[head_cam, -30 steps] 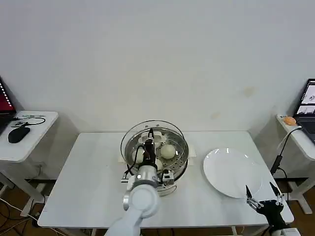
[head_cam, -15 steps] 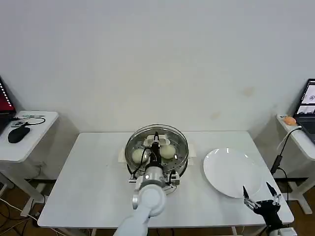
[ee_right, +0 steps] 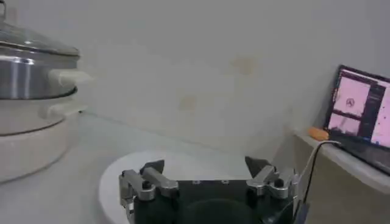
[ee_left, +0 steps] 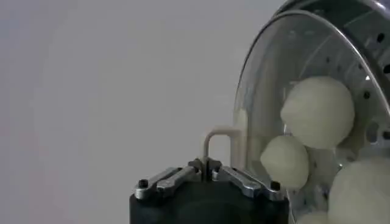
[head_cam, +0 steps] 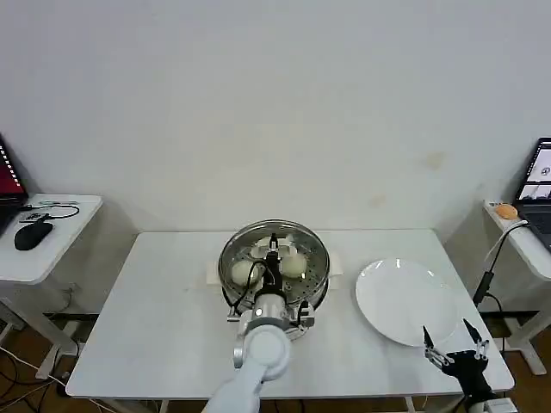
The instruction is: Take steamed baozi put them in steamer then cover it.
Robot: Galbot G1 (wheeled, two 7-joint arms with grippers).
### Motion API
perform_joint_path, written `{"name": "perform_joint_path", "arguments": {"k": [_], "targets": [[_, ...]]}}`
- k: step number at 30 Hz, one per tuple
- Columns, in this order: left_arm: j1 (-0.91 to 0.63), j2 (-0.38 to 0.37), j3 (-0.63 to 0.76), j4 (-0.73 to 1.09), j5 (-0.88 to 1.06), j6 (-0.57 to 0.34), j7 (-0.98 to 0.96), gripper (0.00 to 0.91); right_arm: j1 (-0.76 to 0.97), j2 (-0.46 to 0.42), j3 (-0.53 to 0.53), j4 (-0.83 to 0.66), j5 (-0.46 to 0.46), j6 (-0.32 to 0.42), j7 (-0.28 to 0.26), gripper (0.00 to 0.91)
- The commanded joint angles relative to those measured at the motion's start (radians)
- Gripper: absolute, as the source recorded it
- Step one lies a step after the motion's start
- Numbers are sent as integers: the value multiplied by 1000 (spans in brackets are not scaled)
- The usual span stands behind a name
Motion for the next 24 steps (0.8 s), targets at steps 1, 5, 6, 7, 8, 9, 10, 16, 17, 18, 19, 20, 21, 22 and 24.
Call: {"name": "perform_joint_path", "arguments": {"k": [1,5,6,7,8,9,10,16,17,18,19,20,21,22,24], "targets": [[3,-5,1,6,9,0,0,0,1,-1,-3,-3,-1,1,1,907],[8,-4,0,2,9,0,2,0,2,-1,-6,-5,-2,0,2,907],[9,-3,0,1,9,0,2,0,3,-1,-6,-6,-1,0,2,907],[10,-3,0,0,9,0,2,0,2,-1,-7,-5,-2,0,1,907],[10,-4,0,0,8,0,2,0,3,-1,-7,-6,-2,1,2,907],[11,-4,0,0,6,0,3,0,3,-1,-8,-6,-3,1,2,907],[11,-4,1,-1,7,0,4,0,3,-1,-8,-7,-5,1,2,907],[14,-8,3,-3,5,0,5,0,3,-1,-11,-6,-6,1,3,907],[15,-8,3,-4,2,0,4,0,3,-1,-12,-7,-6,1,3,907],[17,-8,4,-7,3,1,4,0,3,0,-12,-7,-6,1,4,907],[18,-8,4,-8,3,1,5,0,3,0,-12,-7,-6,1,4,907],[19,-7,4,-8,3,1,7,0,4,0,-12,-7,-7,1,3,907],[18,-7,4,-6,3,0,6,0,4,0,-13,-8,-8,1,3,907],[18,-9,4,-3,3,-1,5,232,4,0,-13,-8,-7,1,3,907],[19,-12,3,-3,5,-3,2,907,4,0,-14,-8,-8,0,4,907]]}}
